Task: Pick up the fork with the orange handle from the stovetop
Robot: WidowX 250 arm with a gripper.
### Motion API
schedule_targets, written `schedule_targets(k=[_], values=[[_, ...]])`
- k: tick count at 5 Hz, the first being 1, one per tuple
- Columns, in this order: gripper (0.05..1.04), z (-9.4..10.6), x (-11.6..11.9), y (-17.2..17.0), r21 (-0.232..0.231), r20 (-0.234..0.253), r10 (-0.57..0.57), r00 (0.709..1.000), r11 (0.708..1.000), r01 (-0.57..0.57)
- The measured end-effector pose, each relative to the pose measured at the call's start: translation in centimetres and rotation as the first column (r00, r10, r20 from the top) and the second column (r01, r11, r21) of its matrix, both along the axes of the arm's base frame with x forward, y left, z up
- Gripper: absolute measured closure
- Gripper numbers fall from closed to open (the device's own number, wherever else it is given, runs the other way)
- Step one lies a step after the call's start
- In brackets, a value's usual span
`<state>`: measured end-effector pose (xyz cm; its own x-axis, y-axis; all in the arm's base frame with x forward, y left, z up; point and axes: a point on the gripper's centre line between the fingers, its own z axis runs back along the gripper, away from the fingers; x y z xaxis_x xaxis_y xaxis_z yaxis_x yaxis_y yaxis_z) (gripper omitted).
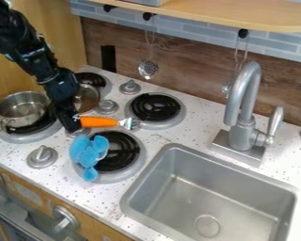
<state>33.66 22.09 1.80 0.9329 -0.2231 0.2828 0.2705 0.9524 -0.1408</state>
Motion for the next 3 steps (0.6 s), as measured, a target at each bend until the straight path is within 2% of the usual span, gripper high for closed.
schedule_targets(k=[2, 3], values=[[0.721, -1.0, 2.0, 1.8, 0.033, 0.021, -0.011, 1.0, 0.999, 0.01], [0.683, -1.7, 2.8, 1.9, 0.048, 0.014, -0.028, 1.0, 0.998, 0.027]])
